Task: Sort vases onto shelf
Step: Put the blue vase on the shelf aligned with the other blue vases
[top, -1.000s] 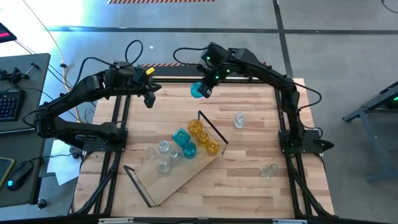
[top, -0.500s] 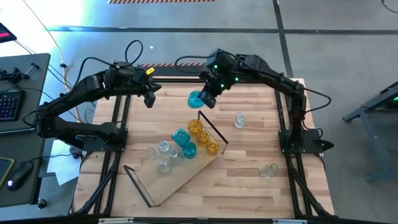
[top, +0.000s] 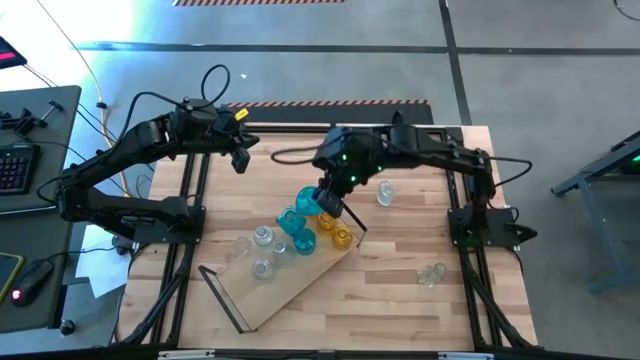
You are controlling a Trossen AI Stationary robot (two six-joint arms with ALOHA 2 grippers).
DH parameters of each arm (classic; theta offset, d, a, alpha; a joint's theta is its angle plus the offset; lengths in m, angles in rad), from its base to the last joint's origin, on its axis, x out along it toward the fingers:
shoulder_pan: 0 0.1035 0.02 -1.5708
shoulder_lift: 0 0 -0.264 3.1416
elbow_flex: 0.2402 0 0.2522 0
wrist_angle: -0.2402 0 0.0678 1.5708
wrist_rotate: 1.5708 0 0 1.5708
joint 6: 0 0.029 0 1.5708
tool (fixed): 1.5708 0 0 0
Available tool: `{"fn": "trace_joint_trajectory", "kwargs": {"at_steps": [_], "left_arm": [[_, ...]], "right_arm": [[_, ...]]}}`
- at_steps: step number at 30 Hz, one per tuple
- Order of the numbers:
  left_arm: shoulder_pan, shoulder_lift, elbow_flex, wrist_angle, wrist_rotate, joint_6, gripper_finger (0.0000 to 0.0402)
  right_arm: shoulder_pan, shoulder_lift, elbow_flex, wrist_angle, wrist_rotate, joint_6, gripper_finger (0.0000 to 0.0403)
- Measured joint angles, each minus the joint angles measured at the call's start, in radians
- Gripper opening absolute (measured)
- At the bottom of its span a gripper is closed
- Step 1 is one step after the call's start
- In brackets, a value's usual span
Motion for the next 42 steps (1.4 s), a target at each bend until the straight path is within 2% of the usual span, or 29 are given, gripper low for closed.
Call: {"fn": "trace_joint_trajectory", "kwargs": {"at_steps": [9,18,23,26,29,32,42], "left_arm": [[0.0,0.0,0.0,-0.084,0.09,0.035,0.0],[-0.01,0.0,0.0,-0.112,0.099,0.046,0.0],[-0.035,0.0,0.0,-0.113,0.1,0.044,0.0],[-0.053,0.0,0.0,-0.112,0.1,0.028,0.0],[-0.069,0.0,0.0,-0.109,0.1,0.018,0.0],[-0.082,0.0,0.0,-0.109,0.1,0.01,0.0],[-0.116,0.0,0.0,-0.109,0.099,0.007,0.0]], "right_arm": [[0.161,0.0,0.0,0.046,0.2,0.305,0.0],[0.316,0.015,-0.036,-0.009,0.327,0.594,0.0],[0.365,0.016,-0.16,0.026,0.322,0.695,0.0],[0.373,0.017,-0.251,0.054,0.273,0.722,0.0],[0.372,0.018,-0.346,0.167,0.229,0.732,0.0],[0.372,0.018,-0.421,0.289,0.228,0.724,0.0],[0.363,0.017,-0.551,0.353,0.228,0.752,0.0]]}}
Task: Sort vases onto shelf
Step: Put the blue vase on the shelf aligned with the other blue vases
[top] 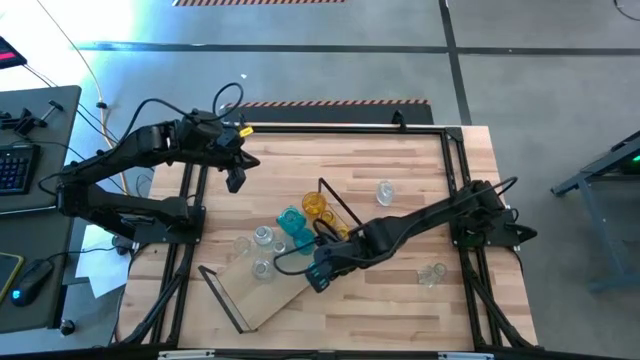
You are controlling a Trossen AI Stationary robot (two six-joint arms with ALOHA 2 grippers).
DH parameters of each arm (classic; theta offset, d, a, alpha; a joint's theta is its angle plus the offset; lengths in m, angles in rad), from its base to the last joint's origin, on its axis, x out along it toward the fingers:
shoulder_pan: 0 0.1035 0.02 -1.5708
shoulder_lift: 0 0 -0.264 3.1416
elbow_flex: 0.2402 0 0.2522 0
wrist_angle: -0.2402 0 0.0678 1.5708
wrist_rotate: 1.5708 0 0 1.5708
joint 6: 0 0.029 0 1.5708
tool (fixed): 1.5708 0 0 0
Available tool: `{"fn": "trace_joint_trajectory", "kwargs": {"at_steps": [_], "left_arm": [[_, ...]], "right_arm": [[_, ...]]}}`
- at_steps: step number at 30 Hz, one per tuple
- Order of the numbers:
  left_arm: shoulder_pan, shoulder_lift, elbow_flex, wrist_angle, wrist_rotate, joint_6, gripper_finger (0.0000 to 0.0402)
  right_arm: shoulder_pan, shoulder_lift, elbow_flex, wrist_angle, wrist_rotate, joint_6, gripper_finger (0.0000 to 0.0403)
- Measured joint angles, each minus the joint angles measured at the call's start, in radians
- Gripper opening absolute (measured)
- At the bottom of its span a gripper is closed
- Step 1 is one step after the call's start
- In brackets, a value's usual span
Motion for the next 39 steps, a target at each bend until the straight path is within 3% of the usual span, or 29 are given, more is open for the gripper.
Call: {"fn": "trace_joint_trajectory", "kwargs": {"at_steps": [39], "left_arm": [[-0.018,0.0,0.0,-0.002,-0.001,0.021,0.0]], "right_arm": [[-0.057,0.018,-0.019,-0.041,0.017,-0.021,0.0]]}}
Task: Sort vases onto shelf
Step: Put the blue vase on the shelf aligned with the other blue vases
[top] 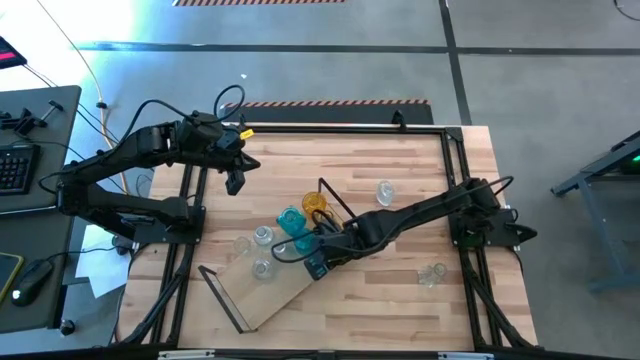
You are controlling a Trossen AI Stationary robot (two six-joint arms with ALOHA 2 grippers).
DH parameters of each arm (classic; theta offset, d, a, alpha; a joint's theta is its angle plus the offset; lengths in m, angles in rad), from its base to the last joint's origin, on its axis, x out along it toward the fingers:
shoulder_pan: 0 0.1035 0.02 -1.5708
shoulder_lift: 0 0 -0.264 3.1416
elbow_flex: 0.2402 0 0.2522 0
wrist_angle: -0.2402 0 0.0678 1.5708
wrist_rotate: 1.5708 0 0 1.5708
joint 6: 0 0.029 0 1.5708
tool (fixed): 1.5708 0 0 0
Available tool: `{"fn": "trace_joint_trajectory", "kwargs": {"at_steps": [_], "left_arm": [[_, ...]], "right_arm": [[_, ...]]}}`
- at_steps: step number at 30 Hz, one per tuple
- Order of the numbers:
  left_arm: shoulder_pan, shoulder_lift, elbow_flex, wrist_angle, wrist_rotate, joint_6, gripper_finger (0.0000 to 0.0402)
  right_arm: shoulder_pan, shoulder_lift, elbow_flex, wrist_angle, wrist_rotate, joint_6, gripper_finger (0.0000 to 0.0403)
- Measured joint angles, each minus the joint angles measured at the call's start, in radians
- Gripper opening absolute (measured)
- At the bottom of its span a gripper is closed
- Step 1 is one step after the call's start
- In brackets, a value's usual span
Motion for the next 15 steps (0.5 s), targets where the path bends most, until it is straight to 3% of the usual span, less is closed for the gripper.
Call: {"fn": "trace_joint_trajectory", "kwargs": {"at_steps": [15], "left_arm": [[0.0,0.0,0.0,0.0,0.0,0.0,0.0]], "right_arm": [[-0.025,0.022,0.0,0.016,-0.015,-0.036,0.0]]}}
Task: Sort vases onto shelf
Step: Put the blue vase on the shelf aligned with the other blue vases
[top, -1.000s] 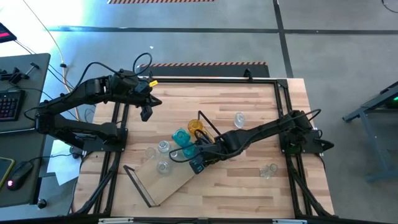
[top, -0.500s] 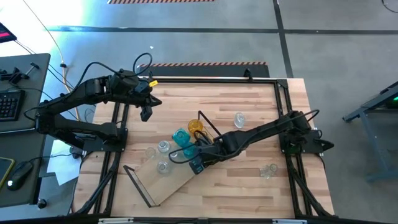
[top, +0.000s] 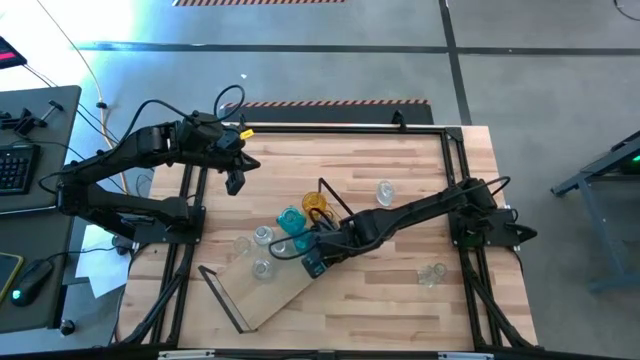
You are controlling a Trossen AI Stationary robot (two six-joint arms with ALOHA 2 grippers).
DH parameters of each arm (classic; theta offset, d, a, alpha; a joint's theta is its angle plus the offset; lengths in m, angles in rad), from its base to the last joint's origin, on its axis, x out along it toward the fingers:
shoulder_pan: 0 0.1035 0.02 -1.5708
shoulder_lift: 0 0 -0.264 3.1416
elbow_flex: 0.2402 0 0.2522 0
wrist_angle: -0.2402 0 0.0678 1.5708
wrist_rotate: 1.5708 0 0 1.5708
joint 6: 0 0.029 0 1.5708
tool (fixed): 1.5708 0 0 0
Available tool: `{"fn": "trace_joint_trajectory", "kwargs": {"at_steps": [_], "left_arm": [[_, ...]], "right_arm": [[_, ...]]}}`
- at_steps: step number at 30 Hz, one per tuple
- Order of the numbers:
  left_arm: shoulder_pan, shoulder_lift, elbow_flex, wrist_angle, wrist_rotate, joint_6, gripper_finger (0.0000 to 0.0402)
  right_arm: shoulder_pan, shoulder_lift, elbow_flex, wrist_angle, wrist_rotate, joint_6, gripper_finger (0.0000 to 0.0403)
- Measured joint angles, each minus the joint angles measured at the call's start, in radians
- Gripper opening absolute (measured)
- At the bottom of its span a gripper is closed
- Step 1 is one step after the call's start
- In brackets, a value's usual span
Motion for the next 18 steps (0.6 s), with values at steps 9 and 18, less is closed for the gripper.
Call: {"fn": "trace_joint_trajectory", "kwargs": {"at_steps": [9,18], "left_arm": [[0.0,0.0,0.0,0.0,-0.004,0.0,0.0],[0.0,0.0,0.0,0.0,-0.004,-0.001,0.0]], "right_arm": [[0.0,0.0,0.0,-0.005,0.012,0.0,0.0014],[0.0,0.002,0.0,-0.005,0.019,-0.001,0.006]]}}
